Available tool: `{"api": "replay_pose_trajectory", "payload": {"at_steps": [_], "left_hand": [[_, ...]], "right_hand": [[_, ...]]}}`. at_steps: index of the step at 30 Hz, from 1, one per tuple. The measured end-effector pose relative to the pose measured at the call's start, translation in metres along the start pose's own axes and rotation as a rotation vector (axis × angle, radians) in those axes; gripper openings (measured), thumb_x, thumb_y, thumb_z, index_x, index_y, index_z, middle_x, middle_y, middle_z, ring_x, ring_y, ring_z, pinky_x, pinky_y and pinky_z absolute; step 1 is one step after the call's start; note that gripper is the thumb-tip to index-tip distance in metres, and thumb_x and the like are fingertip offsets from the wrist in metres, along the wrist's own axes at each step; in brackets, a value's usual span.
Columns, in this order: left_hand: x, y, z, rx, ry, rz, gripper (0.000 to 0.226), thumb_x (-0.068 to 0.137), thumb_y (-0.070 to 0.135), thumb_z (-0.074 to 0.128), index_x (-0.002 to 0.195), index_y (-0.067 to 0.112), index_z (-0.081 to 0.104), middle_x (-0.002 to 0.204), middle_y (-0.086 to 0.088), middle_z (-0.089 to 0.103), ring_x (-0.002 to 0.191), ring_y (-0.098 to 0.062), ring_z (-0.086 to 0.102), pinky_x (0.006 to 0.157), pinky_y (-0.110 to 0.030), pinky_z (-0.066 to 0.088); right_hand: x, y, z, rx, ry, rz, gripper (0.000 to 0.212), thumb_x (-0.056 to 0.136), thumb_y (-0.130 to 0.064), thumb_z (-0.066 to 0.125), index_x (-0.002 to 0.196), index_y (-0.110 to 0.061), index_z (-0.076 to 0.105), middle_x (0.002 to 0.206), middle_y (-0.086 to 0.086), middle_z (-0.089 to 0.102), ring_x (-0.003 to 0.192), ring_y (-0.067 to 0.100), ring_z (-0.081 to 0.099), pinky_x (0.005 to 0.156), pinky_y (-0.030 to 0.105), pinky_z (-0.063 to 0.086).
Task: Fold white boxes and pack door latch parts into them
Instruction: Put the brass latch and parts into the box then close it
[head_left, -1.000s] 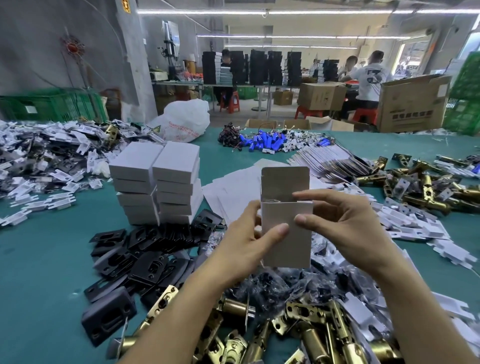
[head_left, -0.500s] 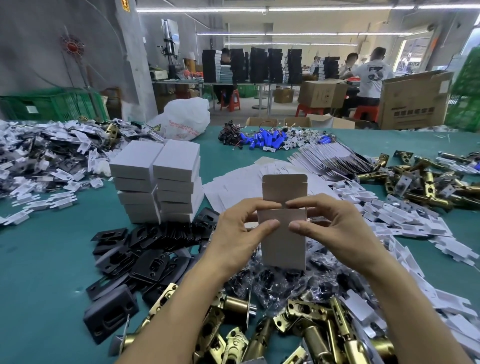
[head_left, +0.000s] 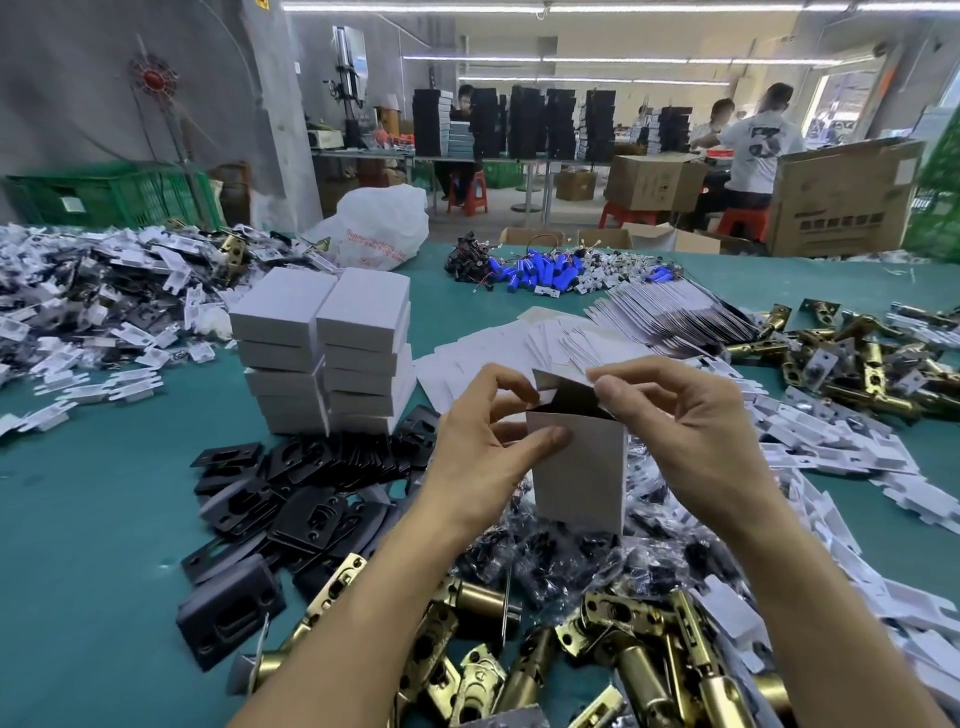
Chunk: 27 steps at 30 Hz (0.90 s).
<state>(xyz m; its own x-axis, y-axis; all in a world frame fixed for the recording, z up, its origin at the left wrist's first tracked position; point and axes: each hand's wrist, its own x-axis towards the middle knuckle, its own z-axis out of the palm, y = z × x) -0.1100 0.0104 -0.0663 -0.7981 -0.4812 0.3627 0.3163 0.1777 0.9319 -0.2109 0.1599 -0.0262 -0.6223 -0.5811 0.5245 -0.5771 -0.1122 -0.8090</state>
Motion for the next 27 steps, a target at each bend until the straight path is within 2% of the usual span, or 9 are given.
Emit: {"api": "replay_pose_trajectory", "payload": {"at_steps": [4, 9, 11, 13, 15, 18, 22, 24, 27], "left_hand": [[0.0, -0.001, -0.001, -0.009, 0.015, -0.004, 0.027, 0.081, 0.016, 0.083, 0.087, 0.03, 0.061, 0.107, -0.003, 0.075, 0.095, -0.024, 0.074, 0.076, -0.034, 0.059], [0.0, 0.001, 0.0, -0.009, 0.06, -0.031, 0.031, 0.076, 0.036, 0.086, 0.083, 0.034, 0.056, 0.102, -0.007, 0.075, 0.092, -0.024, 0.075, 0.071, -0.035, 0.06], [-0.001, 0.004, 0.002, -0.009, 0.092, -0.054, 0.032, 0.074, 0.049, 0.08, 0.087, 0.037, 0.054, 0.101, -0.013, 0.074, 0.092, -0.032, 0.073, 0.078, -0.047, 0.062], [-0.001, 0.005, 0.002, -0.008, 0.083, -0.046, 0.024, 0.087, 0.039, 0.077, 0.097, 0.041, 0.055, 0.101, -0.013, 0.075, 0.092, -0.034, 0.073, 0.08, -0.052, 0.061], [0.0, 0.006, 0.001, -0.003, 0.067, -0.025, 0.019, 0.095, 0.025, 0.068, 0.099, 0.041, 0.06, 0.098, -0.01, 0.075, 0.09, -0.029, 0.074, 0.076, -0.048, 0.063], [0.0, 0.007, 0.002, -0.008, 0.055, -0.026, 0.014, 0.098, 0.016, 0.064, 0.095, 0.03, 0.067, 0.091, -0.004, 0.074, 0.083, -0.02, 0.071, 0.072, -0.043, 0.063], [0.001, 0.007, 0.002, -0.014, 0.063, -0.058, 0.02, 0.1, 0.014, 0.061, 0.091, 0.029, 0.07, 0.092, -0.004, 0.073, 0.087, -0.018, 0.069, 0.07, -0.041, 0.064], [0.001, 0.006, 0.002, -0.012, 0.065, -0.067, 0.025, 0.101, 0.016, 0.06, 0.088, 0.034, 0.071, 0.095, -0.006, 0.073, 0.09, -0.021, 0.069, 0.071, -0.046, 0.063], [0.002, 0.005, 0.0, 0.007, 0.057, -0.063, 0.027, 0.101, 0.015, 0.061, 0.086, 0.036, 0.071, 0.097, -0.004, 0.073, 0.089, -0.02, 0.07, 0.07, -0.042, 0.064]], "right_hand": [[-0.001, 0.001, -0.003, -0.072, -0.001, -0.006, 0.02, 0.086, -0.009, 0.073, 0.096, -0.027, 0.074, 0.091, -0.01, 0.075, 0.089, 0.004, 0.069, 0.074, 0.031, 0.06], [0.0, -0.005, -0.005, -0.132, -0.046, -0.024, 0.023, 0.085, -0.004, 0.073, 0.091, -0.026, 0.073, 0.089, -0.012, 0.073, 0.089, 0.004, 0.068, 0.073, 0.02, 0.058], [0.0, -0.006, -0.006, -0.143, -0.036, -0.02, 0.024, 0.085, -0.001, 0.072, 0.087, -0.024, 0.074, 0.087, -0.011, 0.073, 0.086, 0.003, 0.068, 0.073, 0.019, 0.058], [0.001, -0.006, -0.005, -0.146, -0.05, -0.006, 0.024, 0.084, 0.0, 0.071, 0.086, -0.023, 0.075, 0.087, -0.01, 0.074, 0.087, 0.002, 0.068, 0.076, 0.02, 0.058], [0.001, -0.005, -0.003, -0.153, -0.06, -0.004, 0.021, 0.085, -0.002, 0.071, 0.088, -0.022, 0.075, 0.089, -0.01, 0.074, 0.089, 0.001, 0.068, 0.078, 0.021, 0.058], [0.001, -0.002, -0.004, -0.162, -0.056, 0.001, 0.015, 0.086, -0.008, 0.073, 0.094, -0.02, 0.075, 0.093, -0.01, 0.073, 0.09, 0.0, 0.067, 0.081, 0.023, 0.058], [0.0, 0.003, -0.006, -0.207, -0.055, 0.0, 0.014, 0.086, -0.013, 0.074, 0.095, -0.023, 0.076, 0.094, -0.012, 0.073, 0.088, 0.006, 0.069, 0.077, 0.033, 0.059], [0.0, 0.004, -0.005, -0.233, -0.037, -0.016, 0.015, 0.086, -0.015, 0.074, 0.093, -0.028, 0.075, 0.091, -0.016, 0.072, 0.085, 0.005, 0.068, 0.072, 0.033, 0.058], [0.0, 0.004, -0.005, -0.257, -0.059, -0.056, 0.016, 0.083, -0.014, 0.076, 0.093, -0.028, 0.076, 0.095, -0.014, 0.072, 0.087, 0.004, 0.067, 0.074, 0.03, 0.058]]}}
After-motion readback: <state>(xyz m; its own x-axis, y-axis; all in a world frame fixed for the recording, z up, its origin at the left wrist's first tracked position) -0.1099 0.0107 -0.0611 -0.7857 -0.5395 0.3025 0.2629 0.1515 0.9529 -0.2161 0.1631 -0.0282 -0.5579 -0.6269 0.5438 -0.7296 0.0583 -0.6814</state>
